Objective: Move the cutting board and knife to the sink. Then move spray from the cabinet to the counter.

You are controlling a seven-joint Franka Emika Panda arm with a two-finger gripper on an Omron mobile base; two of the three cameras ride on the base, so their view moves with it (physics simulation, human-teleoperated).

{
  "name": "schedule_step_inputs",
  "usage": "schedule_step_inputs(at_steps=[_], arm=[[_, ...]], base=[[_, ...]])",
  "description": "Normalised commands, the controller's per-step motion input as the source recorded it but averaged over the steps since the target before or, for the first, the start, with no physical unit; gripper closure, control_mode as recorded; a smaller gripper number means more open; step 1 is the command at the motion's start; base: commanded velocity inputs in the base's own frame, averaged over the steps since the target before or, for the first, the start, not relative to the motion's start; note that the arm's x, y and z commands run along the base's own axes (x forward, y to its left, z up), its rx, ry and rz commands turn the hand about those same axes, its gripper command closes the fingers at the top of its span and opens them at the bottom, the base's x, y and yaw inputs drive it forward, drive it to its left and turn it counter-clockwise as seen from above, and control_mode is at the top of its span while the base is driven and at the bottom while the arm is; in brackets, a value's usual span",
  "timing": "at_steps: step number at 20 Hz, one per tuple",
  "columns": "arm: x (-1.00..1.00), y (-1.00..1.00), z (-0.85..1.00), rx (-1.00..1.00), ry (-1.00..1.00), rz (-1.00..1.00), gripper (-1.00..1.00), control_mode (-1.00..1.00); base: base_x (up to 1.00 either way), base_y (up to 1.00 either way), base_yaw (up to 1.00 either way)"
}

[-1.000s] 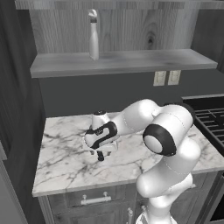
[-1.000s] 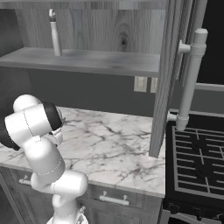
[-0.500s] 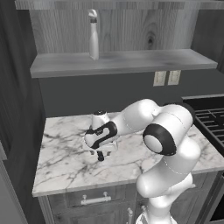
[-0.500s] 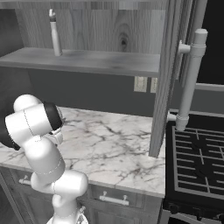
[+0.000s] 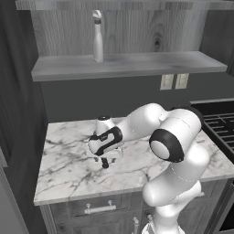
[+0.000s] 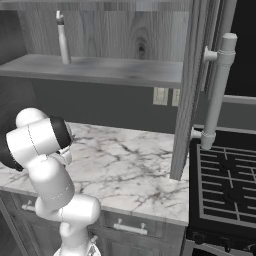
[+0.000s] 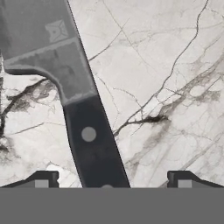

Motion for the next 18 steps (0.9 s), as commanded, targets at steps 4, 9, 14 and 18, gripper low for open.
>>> schedule_step_inputs(at_steps=[4,9,14,18], arm=[[0.0,0.0,0.0,0.0,0.0,0.0,-1.0,-1.0],[0.0,0.0,-0.08,0.01,0.0,0.0,-1.0,-1.0],[0.0,0.0,-0.13,0.02,0.01,0.0,1.0,-1.0],[0.0,0.0,-0.08,0.01,0.01,0.0,1.0,-1.0]], base=[[0.0,0.0,0.0],[0.0,0.0,0.0],[0.0,0.0,0.0],[0.0,0.0,0.0]])
